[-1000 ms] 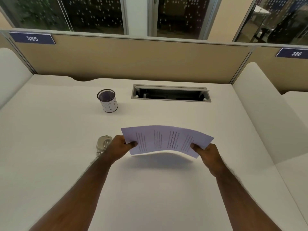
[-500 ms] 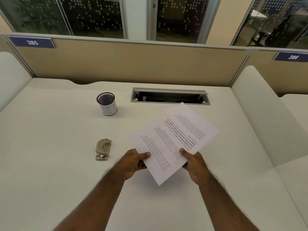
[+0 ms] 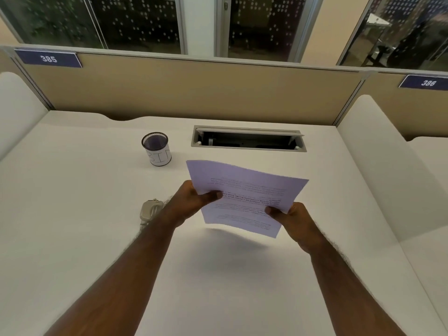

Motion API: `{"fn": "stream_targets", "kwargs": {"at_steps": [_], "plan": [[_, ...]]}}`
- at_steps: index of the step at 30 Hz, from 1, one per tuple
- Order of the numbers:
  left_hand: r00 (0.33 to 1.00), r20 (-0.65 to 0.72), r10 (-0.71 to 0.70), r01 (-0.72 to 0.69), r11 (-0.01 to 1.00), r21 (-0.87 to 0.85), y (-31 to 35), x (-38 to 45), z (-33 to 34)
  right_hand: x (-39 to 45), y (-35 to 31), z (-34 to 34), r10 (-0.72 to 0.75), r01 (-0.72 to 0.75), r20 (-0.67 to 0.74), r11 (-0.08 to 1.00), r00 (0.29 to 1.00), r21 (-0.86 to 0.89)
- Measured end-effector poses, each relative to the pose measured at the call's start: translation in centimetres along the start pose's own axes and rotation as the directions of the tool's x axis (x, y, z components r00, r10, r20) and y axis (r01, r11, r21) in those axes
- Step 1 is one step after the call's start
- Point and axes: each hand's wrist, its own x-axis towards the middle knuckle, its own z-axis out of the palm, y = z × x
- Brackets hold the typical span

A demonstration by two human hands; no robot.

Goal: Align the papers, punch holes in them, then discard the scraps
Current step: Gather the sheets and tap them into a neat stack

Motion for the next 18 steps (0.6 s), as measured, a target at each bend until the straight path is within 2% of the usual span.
{"fn": "stream_targets", "kwargs": {"at_steps": [8, 13, 16, 18], "plan": [[0.991, -0.135, -0.013, 0.037, 0.983, 0.177, -1.8, -1.1, 1.0, -0.2, 1.6, 0.7, 0.026, -0.025, -0.084, 1.0, 0.996, 0.013], [0.989, -0.151, 0.0, 0.033, 0.976, 0.217, -1.6, -1.1, 1.1, 0.3, 1.8, 0.6, -0.001, 0.001, -0.057, 1.0, 0.998, -0.009], [0.976, -0.216, -0.035, 0.074, 0.981, 0.177, -2.1, -1.3, 1.6, 0.3, 2.8, 0.9, 0.004, -0.006, -0.079, 1.0, 0.997, -0.029], [0.953, -0.297, -0.064, 0.079, 0.996, 0.039, -1.9, -1.3, 1.6, 0.5, 3.2, 0.9, -0.015, 0.004, -0.188, 0.998, 0.982, -0.059]]}}
